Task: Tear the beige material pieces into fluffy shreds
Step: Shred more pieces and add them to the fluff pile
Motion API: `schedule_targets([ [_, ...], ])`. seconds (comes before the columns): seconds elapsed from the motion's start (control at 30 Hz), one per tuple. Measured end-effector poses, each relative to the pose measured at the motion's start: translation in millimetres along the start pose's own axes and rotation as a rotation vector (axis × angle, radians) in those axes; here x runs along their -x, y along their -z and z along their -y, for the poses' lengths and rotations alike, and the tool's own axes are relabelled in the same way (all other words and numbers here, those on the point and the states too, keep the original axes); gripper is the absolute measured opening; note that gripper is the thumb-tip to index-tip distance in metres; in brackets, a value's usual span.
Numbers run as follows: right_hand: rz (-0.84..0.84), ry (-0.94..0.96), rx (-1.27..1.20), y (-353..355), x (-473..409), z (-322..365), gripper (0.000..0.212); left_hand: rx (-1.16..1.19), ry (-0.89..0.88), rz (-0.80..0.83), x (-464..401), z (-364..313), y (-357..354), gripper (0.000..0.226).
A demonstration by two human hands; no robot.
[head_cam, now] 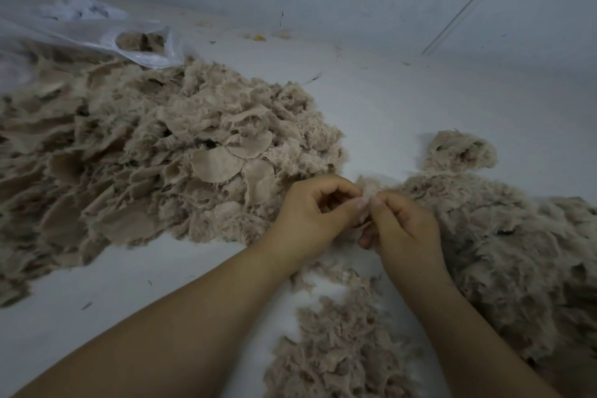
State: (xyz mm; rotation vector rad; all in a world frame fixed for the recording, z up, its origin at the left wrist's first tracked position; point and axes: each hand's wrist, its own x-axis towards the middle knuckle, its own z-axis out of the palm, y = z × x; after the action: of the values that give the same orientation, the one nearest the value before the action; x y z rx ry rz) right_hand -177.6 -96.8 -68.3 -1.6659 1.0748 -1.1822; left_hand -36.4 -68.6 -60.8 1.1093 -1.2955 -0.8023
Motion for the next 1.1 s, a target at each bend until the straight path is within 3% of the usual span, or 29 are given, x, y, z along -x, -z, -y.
schedule_targets([
  [0.27,0.006,-0.047,-0.01,1.2,-3.7,-6.8,0.03,-0.013,0.072,0.054,-0.8,4.0,-3.2,0.025],
  [0.4,0.038,-0.033,-0.065,0.5,-1.8,-6.2,0.04,-0.034,0.115,-0.001,-2.7,7.6,-2.8,0.016],
  [0.63,-0.001,-0.076,-0.151,0.6,-3.5,-3.5,0.02,0.083,0.261,-0.063,-7.7,11.0,1.4,0.019],
  [0.87,0.015,-0.041,-0.078,2.1,-2.5,-4.1,0.022,0.147,0.24,-0.029,-7.7,10.0,-2.4,0.025],
  [0.97,-0.063,-0.099,-0.053,3.4,-5.3,-6.8,0.029,0.184,0.253,-0.029,-7.4,10.6,-0.8,0.026],
  [1.07,-0.035,-0.101,-0.091,2.9,-3.5,-4.4,0.013,0.151,0.249,-0.014,-7.4,10.0,0.3,0.027],
  [1.1,-0.011,-0.09,-0.07,2.7,-1.6,-4.3,0.024,0.135,0.241,-0.002,-7.2,9.6,-0.8,0.025],
])
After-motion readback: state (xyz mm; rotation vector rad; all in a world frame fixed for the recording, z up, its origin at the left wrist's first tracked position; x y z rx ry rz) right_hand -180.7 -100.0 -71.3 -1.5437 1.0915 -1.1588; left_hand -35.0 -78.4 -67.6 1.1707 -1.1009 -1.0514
